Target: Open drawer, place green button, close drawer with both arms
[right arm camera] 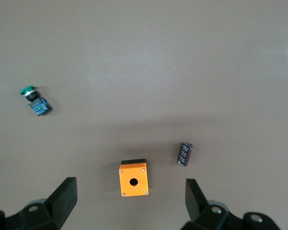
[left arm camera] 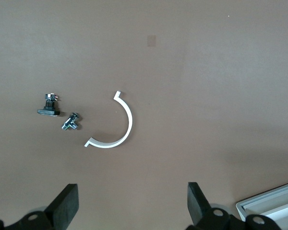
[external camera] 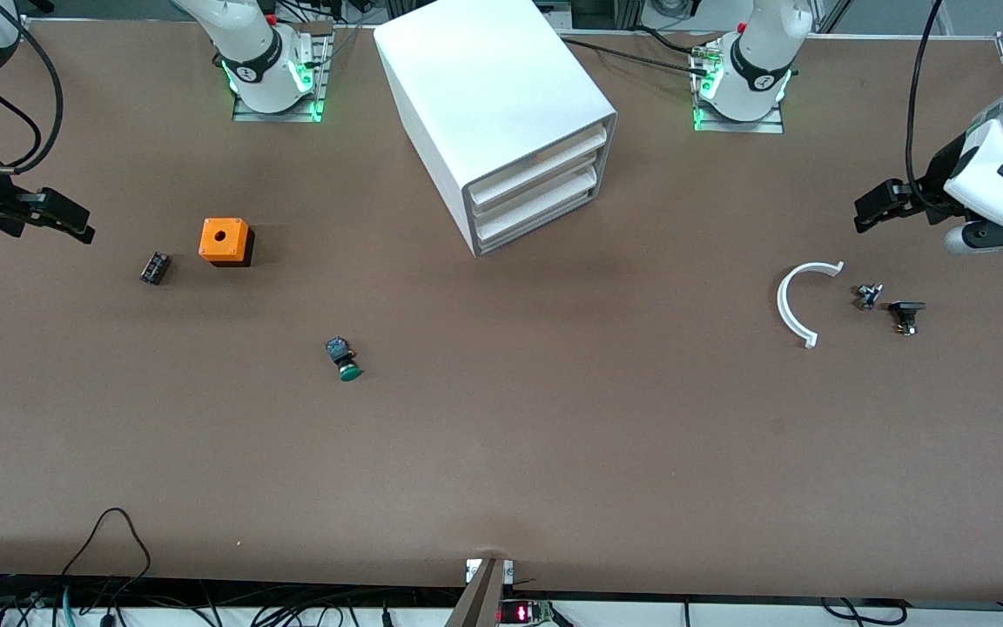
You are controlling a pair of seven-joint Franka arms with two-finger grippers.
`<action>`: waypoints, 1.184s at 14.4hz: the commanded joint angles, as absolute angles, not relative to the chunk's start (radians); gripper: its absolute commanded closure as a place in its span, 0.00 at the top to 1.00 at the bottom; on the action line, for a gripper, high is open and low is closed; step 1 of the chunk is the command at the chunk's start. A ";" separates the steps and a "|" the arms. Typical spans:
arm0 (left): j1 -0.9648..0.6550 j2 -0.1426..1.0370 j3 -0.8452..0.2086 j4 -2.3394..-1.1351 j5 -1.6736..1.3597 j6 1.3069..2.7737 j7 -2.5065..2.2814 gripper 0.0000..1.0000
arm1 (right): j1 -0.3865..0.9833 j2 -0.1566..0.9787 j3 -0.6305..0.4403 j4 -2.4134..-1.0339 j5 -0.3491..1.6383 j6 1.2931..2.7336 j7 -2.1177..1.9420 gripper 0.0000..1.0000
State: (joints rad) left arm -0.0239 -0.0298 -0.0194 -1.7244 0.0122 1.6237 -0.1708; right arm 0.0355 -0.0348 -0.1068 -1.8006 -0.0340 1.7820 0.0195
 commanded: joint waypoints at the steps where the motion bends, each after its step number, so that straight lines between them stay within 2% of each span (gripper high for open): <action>1: -0.017 -0.012 -0.020 -1.691 -0.002 1.615 -0.159 1.00 | 0.029 -0.035 -0.106 -1.792 -0.021 1.781 0.003 1.00; 14: -0.028 0.067 -0.032 -1.666 0.012 1.589 -0.155 1.00 | 0.031 -0.009 -0.103 -1.792 0.032 1.781 0.002 1.00; 17: -0.018 0.173 -0.038 -1.631 -0.026 1.522 -0.134 1.00 | 0.038 0.021 -0.091 -1.792 0.031 1.782 0.005 1.00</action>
State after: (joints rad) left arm -0.0312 0.0849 -0.0330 -1.7072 0.0077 1.5859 -0.1693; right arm 0.0371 -0.0042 -0.1009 -1.8008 0.0095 1.7859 0.0195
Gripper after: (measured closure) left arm 0.000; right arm 0.000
